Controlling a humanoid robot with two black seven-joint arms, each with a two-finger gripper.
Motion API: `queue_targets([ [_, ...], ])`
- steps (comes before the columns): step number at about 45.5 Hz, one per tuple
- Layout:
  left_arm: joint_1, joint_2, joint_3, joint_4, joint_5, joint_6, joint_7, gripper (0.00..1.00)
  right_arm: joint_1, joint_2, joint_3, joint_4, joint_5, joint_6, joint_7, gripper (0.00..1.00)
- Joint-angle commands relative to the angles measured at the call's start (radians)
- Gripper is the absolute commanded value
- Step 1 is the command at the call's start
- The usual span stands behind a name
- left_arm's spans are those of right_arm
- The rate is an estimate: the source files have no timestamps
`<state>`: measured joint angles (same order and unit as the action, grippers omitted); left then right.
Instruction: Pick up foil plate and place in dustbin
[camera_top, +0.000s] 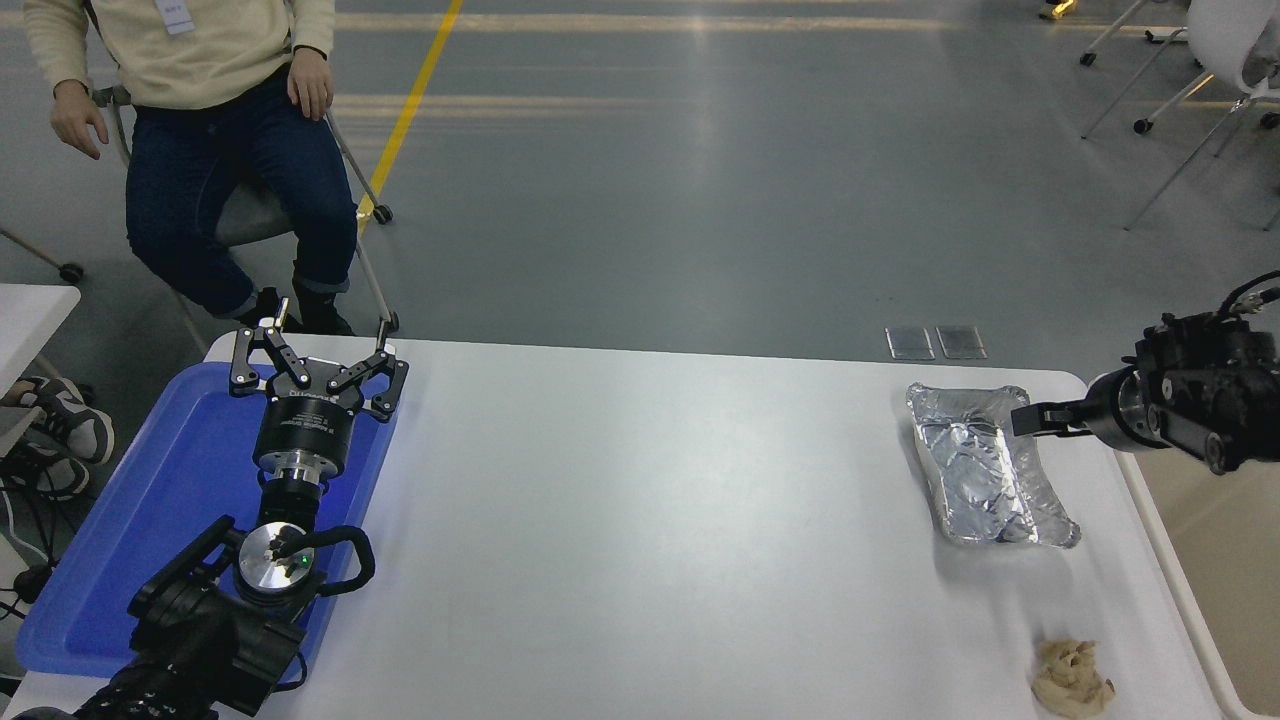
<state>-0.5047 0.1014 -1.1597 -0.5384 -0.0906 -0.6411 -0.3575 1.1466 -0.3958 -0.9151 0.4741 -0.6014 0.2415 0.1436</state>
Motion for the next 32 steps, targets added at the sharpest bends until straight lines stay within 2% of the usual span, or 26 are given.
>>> queue_targets([
  [1, 0.0, 0.0, 0.0, 0.0, 0.0, 0.0, 0.0, 1.0, -0.136, 0.043, 0.042, -0.098, -0.001, -0.123, -0.001, 1.0],
  [32, 0.0, 0.001, 0.0, 0.0, 0.0, 0.0, 0.0, 1.0, -0.301, 0.146, 0.045, -0.218, -0.001, -0.232, -0.009, 1.0],
])
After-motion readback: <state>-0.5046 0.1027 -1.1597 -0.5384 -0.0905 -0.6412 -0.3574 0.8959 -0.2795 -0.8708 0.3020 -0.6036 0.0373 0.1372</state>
